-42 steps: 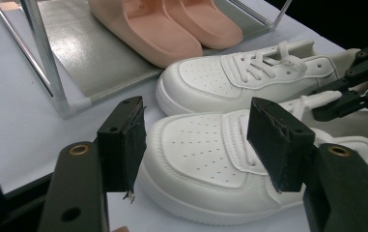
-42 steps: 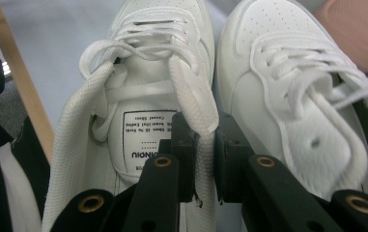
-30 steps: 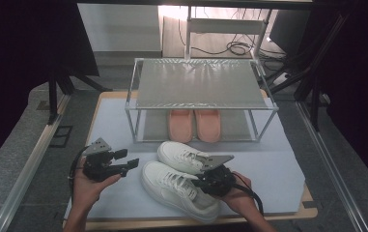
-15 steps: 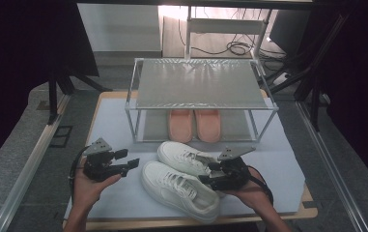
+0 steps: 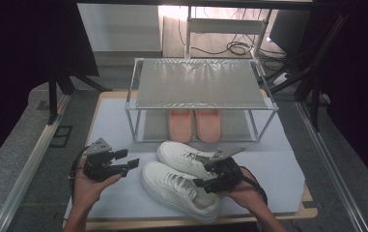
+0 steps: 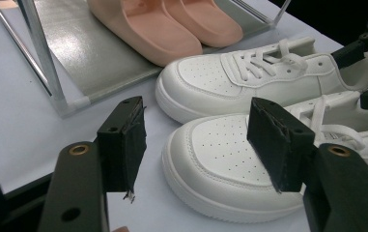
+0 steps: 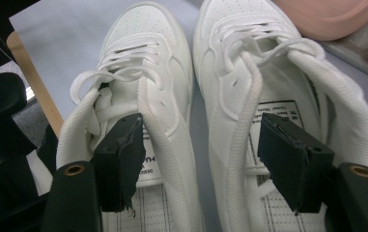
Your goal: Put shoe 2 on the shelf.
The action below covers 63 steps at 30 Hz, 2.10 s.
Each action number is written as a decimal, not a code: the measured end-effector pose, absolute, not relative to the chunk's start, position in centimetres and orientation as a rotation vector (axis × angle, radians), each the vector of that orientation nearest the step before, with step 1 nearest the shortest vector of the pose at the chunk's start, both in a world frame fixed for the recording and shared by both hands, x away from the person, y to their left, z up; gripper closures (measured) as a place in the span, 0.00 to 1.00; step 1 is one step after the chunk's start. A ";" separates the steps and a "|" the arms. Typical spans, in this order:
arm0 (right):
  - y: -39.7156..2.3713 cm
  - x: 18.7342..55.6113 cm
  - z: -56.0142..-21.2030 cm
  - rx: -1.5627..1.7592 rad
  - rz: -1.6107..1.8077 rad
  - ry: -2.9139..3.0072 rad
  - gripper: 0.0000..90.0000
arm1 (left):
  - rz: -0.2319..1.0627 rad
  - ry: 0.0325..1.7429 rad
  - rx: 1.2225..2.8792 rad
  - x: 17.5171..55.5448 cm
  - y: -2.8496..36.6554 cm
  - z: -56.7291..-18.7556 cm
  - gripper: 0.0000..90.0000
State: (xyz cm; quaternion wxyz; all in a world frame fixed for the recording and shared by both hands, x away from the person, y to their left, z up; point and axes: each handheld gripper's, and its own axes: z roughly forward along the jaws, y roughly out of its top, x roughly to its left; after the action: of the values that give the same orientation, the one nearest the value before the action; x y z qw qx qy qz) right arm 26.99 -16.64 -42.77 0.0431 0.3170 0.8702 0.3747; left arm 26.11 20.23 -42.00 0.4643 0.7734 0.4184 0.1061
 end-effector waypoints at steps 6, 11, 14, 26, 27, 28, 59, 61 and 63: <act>-15.8 26.9 -43.2 0.945 1.101 2.685 0.37 | 0.264 1.031 1.896 26.1 20.3 -42.0 0.44; -14.9 26.9 -43.4 0.917 1.034 2.683 0.39 | 0.263 1.030 1.897 26.1 20.3 -42.0 0.44; -14.6 27.0 -43.6 0.907 1.000 2.691 0.42 | 0.263 1.030 1.896 26.1 20.4 -42.0 0.44; -14.5 27.7 -43.7 0.885 0.967 2.765 0.68 | 0.263 1.030 1.898 26.2 20.3 -42.0 0.44; -14.4 27.7 -43.7 0.879 0.958 2.770 0.68 | 0.261 1.028 1.899 26.2 20.2 -42.0 0.44; -14.4 27.8 -43.7 0.874 0.950 2.777 0.68 | 0.261 1.027 1.900 26.2 20.2 -42.0 0.44; -14.5 28.3 -43.6 0.830 0.934 2.800 0.85 | 0.262 1.032 1.900 26.2 20.3 -42.1 0.44; -14.5 28.4 -43.5 0.826 0.944 2.800 0.85 | 0.262 1.032 1.897 26.2 20.4 -42.0 0.44; -14.5 28.5 -43.4 0.820 0.948 2.802 0.85 | 0.263 1.032 1.896 26.2 20.5 -42.0 0.44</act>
State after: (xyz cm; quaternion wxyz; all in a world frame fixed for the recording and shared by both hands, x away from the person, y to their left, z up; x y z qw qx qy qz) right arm 28.49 -14.53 -43.45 0.0361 0.2671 0.9122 0.3087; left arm 26.18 20.45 -42.03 0.4649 0.7720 0.4200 0.1071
